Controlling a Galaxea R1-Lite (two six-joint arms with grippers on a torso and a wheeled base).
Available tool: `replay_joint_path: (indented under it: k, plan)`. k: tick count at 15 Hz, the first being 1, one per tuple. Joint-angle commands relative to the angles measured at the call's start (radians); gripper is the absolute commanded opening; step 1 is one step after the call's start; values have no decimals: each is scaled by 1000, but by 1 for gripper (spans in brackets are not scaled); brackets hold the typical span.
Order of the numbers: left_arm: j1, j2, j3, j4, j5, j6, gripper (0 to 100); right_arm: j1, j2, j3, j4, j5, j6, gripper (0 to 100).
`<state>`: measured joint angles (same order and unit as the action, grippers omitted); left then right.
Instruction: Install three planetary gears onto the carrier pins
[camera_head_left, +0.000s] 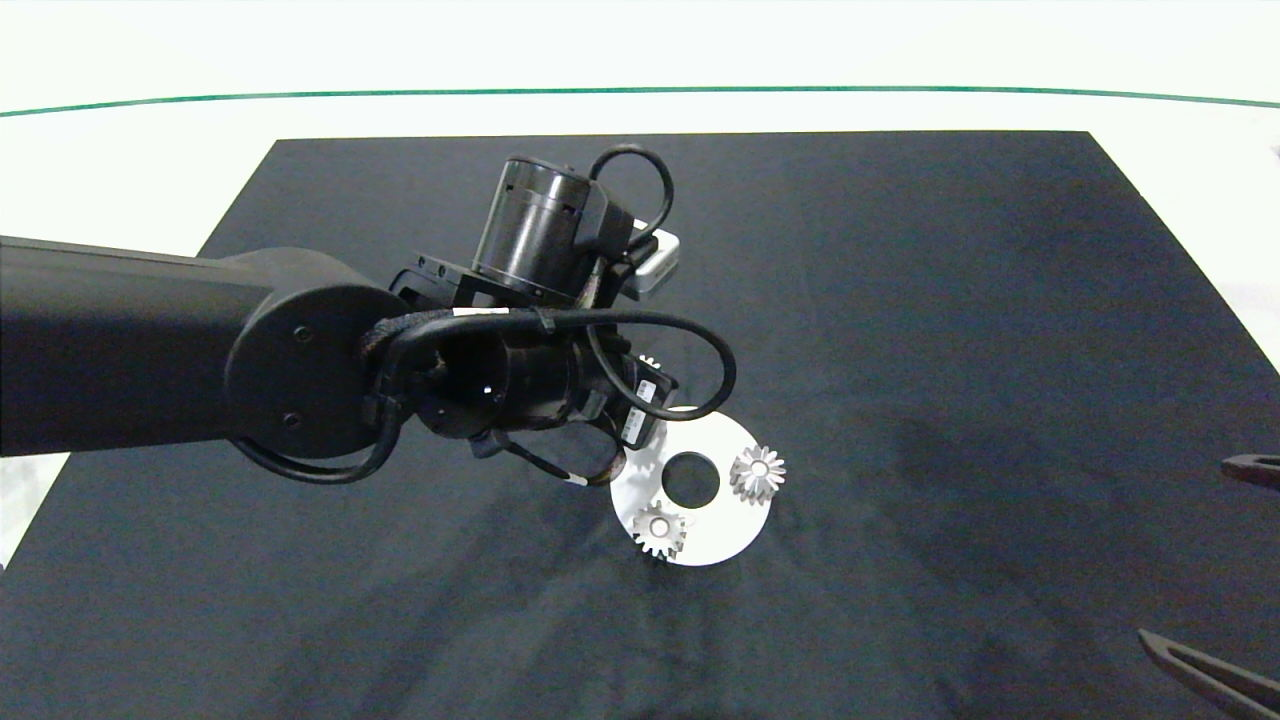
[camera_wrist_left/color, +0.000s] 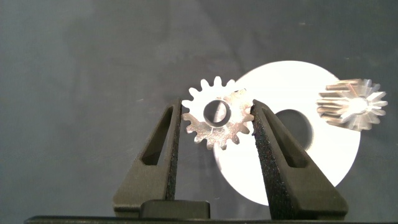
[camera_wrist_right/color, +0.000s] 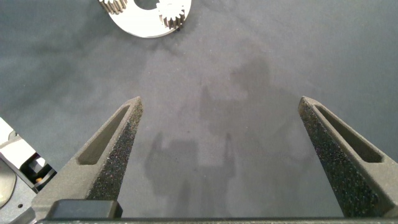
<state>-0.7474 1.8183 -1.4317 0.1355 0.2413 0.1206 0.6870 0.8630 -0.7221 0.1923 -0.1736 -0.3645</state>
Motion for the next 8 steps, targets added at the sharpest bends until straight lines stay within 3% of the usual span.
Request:
replay_joint_path:
  k: [1,8]
  plan:
    - [-13,9,-1,1,1,1,19,0,-2,0,1,-1,-2,100]
    - [-36,29,-3,-2,3,13,19,0,-2,0,1,-1,-2,100]
